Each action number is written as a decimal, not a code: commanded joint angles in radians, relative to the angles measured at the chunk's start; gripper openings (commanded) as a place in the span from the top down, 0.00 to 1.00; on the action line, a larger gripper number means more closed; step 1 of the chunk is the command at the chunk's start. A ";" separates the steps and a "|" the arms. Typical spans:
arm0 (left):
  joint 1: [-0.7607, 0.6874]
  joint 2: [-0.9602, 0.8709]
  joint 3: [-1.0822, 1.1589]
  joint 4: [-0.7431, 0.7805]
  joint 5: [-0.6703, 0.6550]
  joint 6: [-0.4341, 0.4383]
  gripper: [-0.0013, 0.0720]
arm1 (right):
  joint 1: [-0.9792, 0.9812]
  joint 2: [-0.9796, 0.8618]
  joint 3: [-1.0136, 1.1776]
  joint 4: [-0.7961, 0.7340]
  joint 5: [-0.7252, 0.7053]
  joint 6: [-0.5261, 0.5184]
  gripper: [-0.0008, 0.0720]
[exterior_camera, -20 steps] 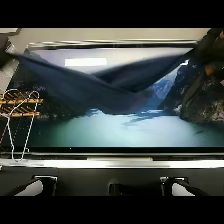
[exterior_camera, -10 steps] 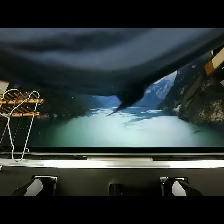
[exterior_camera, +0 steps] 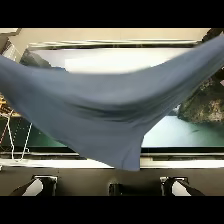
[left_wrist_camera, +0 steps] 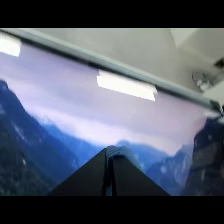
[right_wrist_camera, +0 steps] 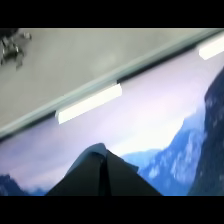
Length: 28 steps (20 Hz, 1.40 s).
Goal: Fold the clothes and pants, and hang the long-sleeved shirts on hangers.
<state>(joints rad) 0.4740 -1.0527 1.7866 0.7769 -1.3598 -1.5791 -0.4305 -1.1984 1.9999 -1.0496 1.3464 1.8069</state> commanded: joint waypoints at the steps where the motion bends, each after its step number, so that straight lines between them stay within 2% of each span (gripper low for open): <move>1: -0.175 -0.118 -0.246 0.099 0.032 0.061 0.96 | 0.145 -0.208 -0.137 0.011 0.055 -0.056 0.95; 3: -0.250 -0.220 -0.348 0.201 0.188 0.061 0.96 | 0.259 -0.367 -0.153 -0.141 -0.045 -0.069 0.95; 5: -0.278 -0.356 -0.363 0.212 0.298 0.060 0.96 | 0.312 -0.514 -0.153 -0.237 -0.141 0.028 0.95; 8: -0.286 -0.558 -0.314 0.171 0.378 0.060 0.96 | 0.315 -0.670 -0.153 -0.173 -0.227 0.146 0.95; 11: -0.292 -0.708 -0.217 0.147 0.382 0.060 0.96 | 0.315 -0.726 -0.153 -0.124 -0.291 0.149 0.95; 14: -0.299 -0.781 -0.156 0.147 0.382 0.050 0.96 | 0.315 -0.732 -0.153 -0.129 -0.309 0.148 0.95; 26: -0.301 -0.787 -0.153 0.147 0.311 0.045 0.96 | 0.315 -0.730 -0.153 -0.112 -0.215 0.145 0.95; 27: -0.301 -0.785 -0.153 0.147 0.311 0.045 0.88 | 0.315 -0.727 -0.153 -0.112 -0.215 0.145 0.95; 28: -0.298 -0.781 -0.150 0.147 0.307 0.042 0.55 | 0.315 -0.724 -0.153 -0.113 -0.216 0.145 0.95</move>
<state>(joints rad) 0.1738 -1.8374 1.6337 0.9237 -1.0439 -1.5333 -0.1169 -1.9278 1.8473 -1.1664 1.1206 1.9537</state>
